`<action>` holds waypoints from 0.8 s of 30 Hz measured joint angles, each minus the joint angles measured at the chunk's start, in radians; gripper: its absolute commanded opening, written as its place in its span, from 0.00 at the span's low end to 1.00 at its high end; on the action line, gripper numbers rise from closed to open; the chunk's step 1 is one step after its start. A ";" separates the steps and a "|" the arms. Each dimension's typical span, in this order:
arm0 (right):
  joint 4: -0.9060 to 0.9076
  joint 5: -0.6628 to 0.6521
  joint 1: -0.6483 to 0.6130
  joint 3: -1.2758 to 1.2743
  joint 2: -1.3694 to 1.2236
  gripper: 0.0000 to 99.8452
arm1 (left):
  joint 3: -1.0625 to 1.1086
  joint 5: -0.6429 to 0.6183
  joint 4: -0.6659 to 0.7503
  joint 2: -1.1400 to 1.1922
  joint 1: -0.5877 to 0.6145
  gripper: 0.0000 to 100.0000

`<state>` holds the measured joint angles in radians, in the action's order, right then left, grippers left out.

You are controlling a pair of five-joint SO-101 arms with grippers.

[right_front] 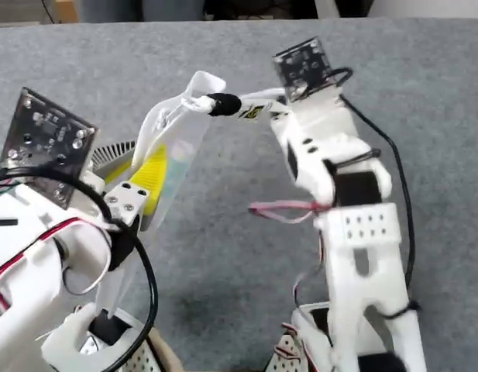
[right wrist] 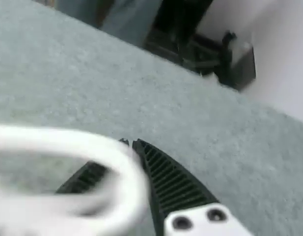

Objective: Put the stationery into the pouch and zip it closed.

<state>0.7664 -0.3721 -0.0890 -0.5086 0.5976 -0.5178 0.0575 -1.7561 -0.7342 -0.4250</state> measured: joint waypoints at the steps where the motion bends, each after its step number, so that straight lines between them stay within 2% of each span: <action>1: -0.018 0.000 0.025 0.000 -0.034 0.01 | -0.012 0.000 0.000 0.000 0.000 0.03; 5: -0.066 0.000 0.103 0.000 -0.158 0.01 | -0.055 -0.018 0.000 0.000 0.000 0.03; 11: -0.095 0.000 0.147 0.000 -0.226 0.01 | -0.063 -0.018 -0.002 0.000 0.000 0.03; 17: 0.023 0.000 0.078 0.000 -0.143 0.02 | -0.064 -0.018 -0.002 0.000 0.000 0.03; 21: 0.092 0.000 0.017 0.000 -0.040 0.10 | -0.063 -0.018 -0.002 0.005 0.000 0.03; 24: 0.149 -0.002 -0.020 0.000 -0.012 0.11 | -0.049 -0.018 -0.002 0.028 0.000 0.03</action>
<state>0.9152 -0.3736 -0.1089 -0.5086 0.5854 -0.5669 0.0391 -1.7576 -0.7066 -0.4250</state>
